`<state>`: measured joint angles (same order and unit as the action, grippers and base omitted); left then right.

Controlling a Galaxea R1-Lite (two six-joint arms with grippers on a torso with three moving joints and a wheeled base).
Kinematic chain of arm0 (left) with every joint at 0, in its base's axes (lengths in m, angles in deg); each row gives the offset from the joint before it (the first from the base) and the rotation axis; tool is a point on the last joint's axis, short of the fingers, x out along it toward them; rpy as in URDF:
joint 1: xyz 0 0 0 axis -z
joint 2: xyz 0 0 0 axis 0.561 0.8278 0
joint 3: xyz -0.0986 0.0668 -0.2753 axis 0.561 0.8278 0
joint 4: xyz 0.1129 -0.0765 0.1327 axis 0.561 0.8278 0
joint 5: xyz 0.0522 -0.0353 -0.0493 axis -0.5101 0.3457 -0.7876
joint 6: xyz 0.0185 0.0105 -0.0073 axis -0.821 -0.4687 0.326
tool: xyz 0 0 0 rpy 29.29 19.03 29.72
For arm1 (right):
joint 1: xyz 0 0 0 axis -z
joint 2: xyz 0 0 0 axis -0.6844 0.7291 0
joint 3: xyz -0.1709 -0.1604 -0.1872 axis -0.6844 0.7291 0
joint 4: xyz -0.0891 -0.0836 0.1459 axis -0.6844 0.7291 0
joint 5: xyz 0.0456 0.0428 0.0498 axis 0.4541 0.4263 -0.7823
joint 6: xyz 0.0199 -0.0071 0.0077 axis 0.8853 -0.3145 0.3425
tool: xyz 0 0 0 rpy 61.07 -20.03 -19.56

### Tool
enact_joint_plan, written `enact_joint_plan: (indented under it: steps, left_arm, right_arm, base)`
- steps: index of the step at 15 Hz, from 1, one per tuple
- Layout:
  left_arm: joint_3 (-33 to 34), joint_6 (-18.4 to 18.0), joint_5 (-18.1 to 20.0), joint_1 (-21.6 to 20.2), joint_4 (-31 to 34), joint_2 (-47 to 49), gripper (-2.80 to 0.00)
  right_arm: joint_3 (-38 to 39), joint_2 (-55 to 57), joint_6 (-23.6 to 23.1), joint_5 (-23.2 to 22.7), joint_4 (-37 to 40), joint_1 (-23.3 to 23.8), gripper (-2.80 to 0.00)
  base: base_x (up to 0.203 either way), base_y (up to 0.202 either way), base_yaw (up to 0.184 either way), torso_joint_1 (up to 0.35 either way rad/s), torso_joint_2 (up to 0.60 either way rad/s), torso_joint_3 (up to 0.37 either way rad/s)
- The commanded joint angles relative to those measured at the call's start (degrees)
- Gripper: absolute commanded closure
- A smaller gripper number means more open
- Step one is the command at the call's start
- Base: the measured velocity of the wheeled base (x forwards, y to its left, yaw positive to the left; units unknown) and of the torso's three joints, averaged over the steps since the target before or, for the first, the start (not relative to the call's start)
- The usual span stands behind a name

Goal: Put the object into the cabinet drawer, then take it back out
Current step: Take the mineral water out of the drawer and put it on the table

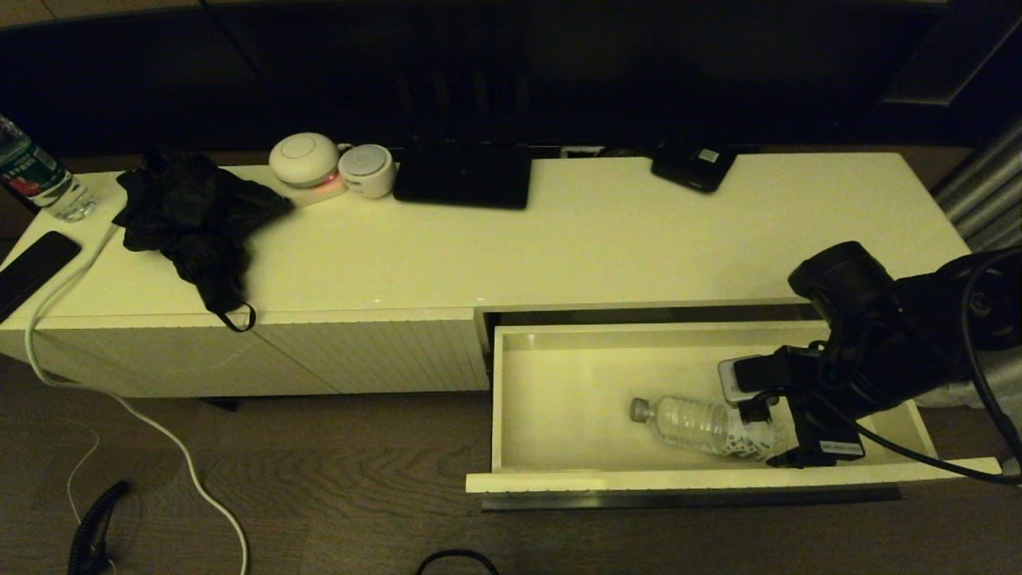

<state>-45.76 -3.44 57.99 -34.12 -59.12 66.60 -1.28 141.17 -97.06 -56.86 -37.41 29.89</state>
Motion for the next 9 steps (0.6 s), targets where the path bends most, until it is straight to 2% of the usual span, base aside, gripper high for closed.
enact_joint_plan:
  steps: [1,6,9]
  left_arm:
    - [0.04,0.03,-0.01,0.00,-0.02,-0.09,0.00]
    - [0.00,0.03,-0.01,0.00,-0.02,-0.09,0.00]
    - [0.04,0.03,-0.01,0.00,-0.02,-0.09,0.00]
  right_arm:
    - [-0.96,1.11,-0.34,-0.13,1.86,-0.09,-2.80]
    - [-1.43,3.65,-0.10,-0.30,1.62,-0.32,-2.80]
    - [-4.68,6.07,-0.36,-0.97,1.97,-0.14,-2.80]
  base:
    - [0.000,0.000,0.000,0.000,0.00,0.000]
    - [0.000,0.000,0.000,0.000,0.00,0.000]
    - [0.000,0.000,0.000,0.000,0.00,0.000]
